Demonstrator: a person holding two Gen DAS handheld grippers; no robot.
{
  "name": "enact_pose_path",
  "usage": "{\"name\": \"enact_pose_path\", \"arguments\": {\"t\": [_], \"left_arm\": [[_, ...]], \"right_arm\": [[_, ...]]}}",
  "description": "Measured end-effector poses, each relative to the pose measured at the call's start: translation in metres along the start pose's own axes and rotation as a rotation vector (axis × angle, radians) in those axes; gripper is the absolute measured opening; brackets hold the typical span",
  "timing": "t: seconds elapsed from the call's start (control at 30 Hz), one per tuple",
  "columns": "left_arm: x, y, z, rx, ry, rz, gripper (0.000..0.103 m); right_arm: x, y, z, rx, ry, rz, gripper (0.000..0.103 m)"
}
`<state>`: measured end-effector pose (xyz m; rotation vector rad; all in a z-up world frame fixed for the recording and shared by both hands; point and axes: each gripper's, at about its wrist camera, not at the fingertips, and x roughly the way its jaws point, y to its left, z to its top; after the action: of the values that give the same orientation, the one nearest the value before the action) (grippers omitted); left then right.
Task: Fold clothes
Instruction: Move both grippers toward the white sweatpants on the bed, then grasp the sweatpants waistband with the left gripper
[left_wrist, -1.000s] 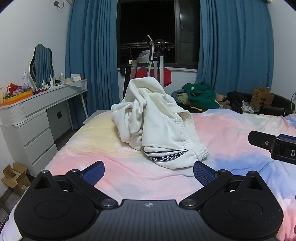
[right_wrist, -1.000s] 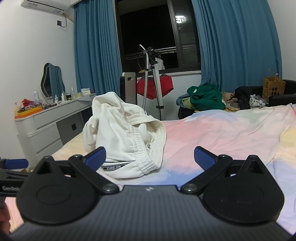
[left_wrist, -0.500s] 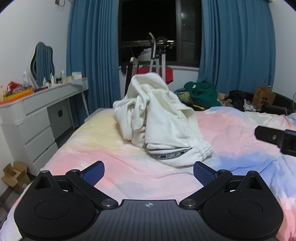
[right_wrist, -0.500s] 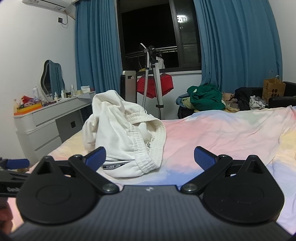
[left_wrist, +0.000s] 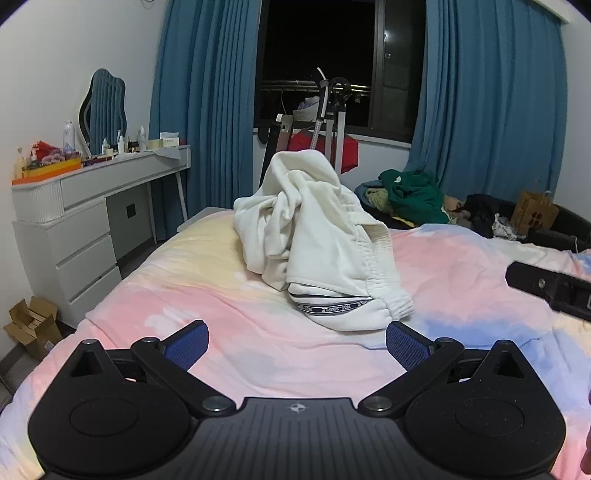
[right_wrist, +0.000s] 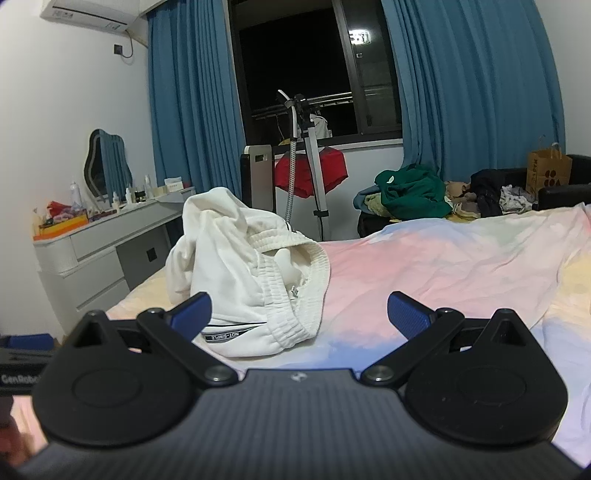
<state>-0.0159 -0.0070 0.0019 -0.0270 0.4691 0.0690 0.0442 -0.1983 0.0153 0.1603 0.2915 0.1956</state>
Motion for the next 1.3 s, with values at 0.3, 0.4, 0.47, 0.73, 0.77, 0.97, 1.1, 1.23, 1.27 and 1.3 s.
{"name": "enact_pose_path", "arguments": {"t": [0.3, 0.4, 0.47, 0.73, 0.77, 0.97, 1.1, 1.23, 1.27, 1.3], "left_arm": [[-0.017, -0.033, 0.001, 0.062, -0.025, 0.021, 0.103], [-0.012, -0.038, 0.0, 0.075, -0.032, 0.036, 0.103], [-0.005, -0.04, -0.001, 0.079, -0.026, 0.049, 0.103], [0.03, -0.041, 0.011, 0.057, -0.006, 0.053, 0.1], [0.036, -0.042, 0.013, 0.051, -0.004, 0.043, 0.1], [0.083, -0.064, 0.022, 0.085, -0.002, 0.032, 0.1], [0.119, -0.078, 0.023, 0.098, -0.007, 0.062, 0.1], [0.161, -0.085, 0.024, 0.066, 0.017, 0.098, 0.1], [0.171, -0.087, 0.024, 0.058, 0.023, 0.107, 0.1], [0.181, -0.089, 0.025, 0.05, 0.029, 0.116, 0.1]], "right_arm": [[-0.021, -0.025, 0.004, 0.048, -0.038, -0.012, 0.103], [-0.023, -0.032, 0.004, 0.054, -0.045, -0.023, 0.103], [-0.021, -0.035, 0.005, 0.064, -0.044, -0.028, 0.103], [-0.018, -0.037, 0.004, 0.079, -0.042, -0.043, 0.103], [-0.017, -0.037, 0.004, 0.078, -0.041, -0.047, 0.103], [-0.011, -0.04, 0.002, 0.085, -0.021, -0.075, 0.103], [-0.006, -0.042, -0.001, 0.091, -0.009, -0.098, 0.103], [0.003, -0.044, -0.005, 0.095, 0.007, -0.114, 0.103], [0.005, -0.044, -0.006, 0.098, 0.012, -0.116, 0.103], [0.007, -0.045, -0.007, 0.102, 0.016, -0.117, 0.103]]}}
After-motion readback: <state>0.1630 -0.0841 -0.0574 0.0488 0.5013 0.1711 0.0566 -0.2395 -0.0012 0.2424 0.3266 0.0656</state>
